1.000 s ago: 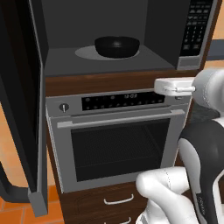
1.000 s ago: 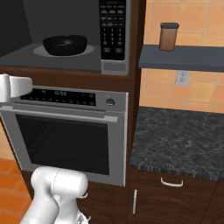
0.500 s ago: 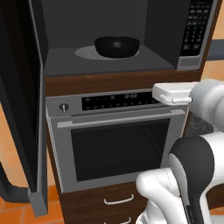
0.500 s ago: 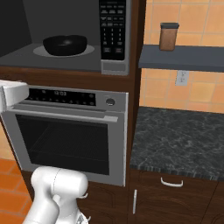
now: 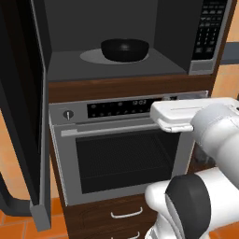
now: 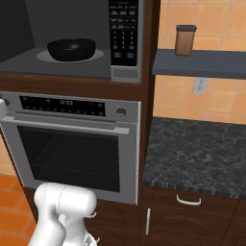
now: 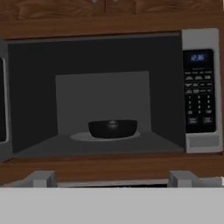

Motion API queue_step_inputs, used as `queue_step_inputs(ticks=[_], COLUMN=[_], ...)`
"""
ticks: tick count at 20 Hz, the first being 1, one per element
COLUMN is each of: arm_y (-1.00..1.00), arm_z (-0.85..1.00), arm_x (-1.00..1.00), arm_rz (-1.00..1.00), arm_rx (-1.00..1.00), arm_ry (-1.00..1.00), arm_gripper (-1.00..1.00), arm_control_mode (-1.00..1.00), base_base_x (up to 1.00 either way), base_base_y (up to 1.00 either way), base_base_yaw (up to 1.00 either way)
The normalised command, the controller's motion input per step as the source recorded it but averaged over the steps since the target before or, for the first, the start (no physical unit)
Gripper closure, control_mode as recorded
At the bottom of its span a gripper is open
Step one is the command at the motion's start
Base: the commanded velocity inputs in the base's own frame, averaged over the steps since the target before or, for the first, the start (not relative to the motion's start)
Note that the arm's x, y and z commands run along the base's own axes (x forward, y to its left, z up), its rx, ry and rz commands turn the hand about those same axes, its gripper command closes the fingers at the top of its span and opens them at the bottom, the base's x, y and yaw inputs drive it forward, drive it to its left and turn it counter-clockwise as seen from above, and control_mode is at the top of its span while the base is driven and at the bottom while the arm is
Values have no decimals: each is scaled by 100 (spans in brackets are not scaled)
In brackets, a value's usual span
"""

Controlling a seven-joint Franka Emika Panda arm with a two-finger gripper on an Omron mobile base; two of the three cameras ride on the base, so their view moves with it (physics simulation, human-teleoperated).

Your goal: Open the microwave, place the bowl with waffle inside the microwave, then close the microwave door and turn it on.

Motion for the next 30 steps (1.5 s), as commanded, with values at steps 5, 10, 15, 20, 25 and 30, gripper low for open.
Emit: queue_step_inputs(ticks=[5, 10, 15, 20, 25, 30], arm_y=[44, 52, 48, 8, 52, 89], arm_z=[0, 0, 0, 0, 0, -5], arm_x=[-36, -49, -63, -89, -95, -69], arm_rz=[3, 5, 4, 5, 7, 1], arm_rx=[0, -1, -4, 0, -1, 0], arm_ry=[-15, -16, -16, -19, -6, -6], arm_gripper=[-100, -100, -100, -100, -100, -100], arm_control_mode=[-100, -100, -100, -100, -100, -100], base_base_x=[0, 0, 0, 0, 0, 0], base_base_y=[0, 0, 0, 0, 0, 0], base_base_yaw=[0, 0, 0, 0, 0, 0])
